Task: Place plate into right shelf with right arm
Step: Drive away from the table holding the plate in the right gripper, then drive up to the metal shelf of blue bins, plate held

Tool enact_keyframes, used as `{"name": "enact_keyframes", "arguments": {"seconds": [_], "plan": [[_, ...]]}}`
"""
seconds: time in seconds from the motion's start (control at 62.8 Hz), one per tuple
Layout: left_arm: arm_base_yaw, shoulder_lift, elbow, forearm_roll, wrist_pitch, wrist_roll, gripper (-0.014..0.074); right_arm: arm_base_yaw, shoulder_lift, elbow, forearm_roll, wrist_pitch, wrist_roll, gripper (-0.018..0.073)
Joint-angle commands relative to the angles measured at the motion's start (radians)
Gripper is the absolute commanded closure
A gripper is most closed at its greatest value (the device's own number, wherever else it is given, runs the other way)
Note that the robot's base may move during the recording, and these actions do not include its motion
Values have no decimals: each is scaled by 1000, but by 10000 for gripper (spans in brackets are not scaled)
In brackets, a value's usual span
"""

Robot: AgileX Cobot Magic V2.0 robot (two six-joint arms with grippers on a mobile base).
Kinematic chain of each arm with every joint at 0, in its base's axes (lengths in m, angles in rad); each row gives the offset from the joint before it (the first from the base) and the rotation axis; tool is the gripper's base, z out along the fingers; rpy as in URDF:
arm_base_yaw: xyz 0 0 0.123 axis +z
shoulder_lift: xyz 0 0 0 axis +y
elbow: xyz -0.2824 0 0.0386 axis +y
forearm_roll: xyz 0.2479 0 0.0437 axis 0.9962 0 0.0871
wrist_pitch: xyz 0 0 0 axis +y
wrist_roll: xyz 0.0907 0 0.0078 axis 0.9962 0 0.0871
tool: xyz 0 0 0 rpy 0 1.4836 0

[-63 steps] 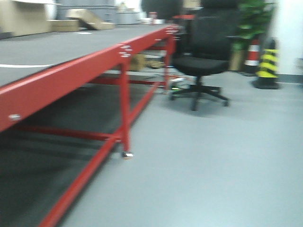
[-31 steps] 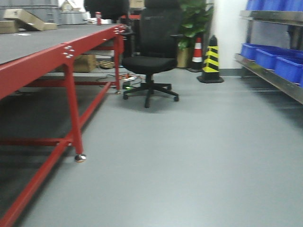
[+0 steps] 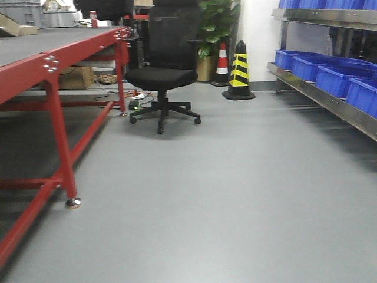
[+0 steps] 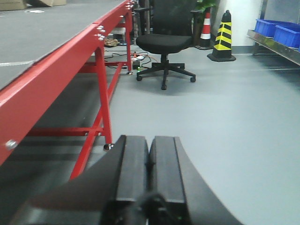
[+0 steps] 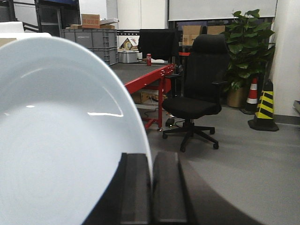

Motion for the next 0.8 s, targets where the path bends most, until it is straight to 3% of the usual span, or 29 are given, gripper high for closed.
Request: {"name": "enact_keyframes", "arguments": {"seconds": [0.0,0.78], "plan": [[-1,-6,8,-4,-81,-2,643,-3,8,-31,-9,-101,-3,504],[-1,-6,8,-4,-81,-2,643,-3,8,-31,-9,-101,-3,504]]}}
